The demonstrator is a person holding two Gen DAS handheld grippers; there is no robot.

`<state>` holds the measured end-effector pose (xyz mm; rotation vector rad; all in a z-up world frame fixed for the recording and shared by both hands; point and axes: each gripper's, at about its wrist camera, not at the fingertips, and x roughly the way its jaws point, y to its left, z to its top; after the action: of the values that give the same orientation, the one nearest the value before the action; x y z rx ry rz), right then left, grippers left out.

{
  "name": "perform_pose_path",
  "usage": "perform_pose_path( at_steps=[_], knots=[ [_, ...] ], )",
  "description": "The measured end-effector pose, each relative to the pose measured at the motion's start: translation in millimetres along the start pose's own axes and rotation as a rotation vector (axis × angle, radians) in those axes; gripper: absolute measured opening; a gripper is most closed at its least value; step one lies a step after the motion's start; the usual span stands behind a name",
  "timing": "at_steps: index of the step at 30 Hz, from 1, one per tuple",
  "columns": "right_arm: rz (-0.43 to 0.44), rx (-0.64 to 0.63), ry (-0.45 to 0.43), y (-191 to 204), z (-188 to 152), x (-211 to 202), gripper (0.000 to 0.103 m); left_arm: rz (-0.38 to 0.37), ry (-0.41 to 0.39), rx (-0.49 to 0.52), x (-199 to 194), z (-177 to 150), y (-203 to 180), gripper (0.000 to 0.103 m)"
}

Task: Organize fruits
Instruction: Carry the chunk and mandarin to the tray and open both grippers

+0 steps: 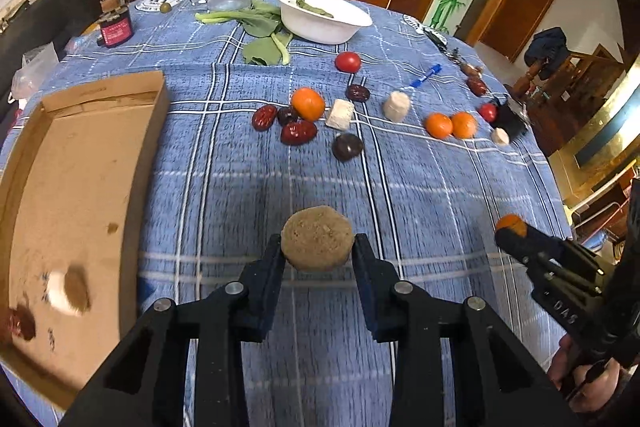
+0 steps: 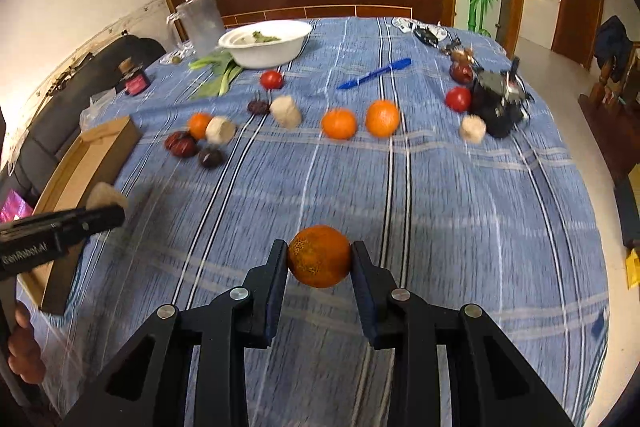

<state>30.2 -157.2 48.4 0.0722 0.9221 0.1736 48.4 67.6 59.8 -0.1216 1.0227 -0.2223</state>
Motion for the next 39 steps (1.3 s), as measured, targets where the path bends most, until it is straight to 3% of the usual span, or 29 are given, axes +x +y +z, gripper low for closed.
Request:
perform_pose_path(
  at_steps=[6,15,32,39],
  knots=[
    [0.004,0.014,0.005,19,-15,-10,0.034,0.004,-0.028,0.003,-23,-15,5,0.033],
    [0.04,-0.054,-0.012,71,0,-13,0.034,0.035,-0.091,-0.053,-55,-13,45,0.033],
    [0.227,-0.232,0.013,221,51,26,0.035,0.24,-0.126,-0.251,-79,-9,194,0.033],
    [0.271,-0.314,0.053,281,57,59,0.035,0.307,-0.093,-0.3,-70,-14,241,0.033]
  ],
)
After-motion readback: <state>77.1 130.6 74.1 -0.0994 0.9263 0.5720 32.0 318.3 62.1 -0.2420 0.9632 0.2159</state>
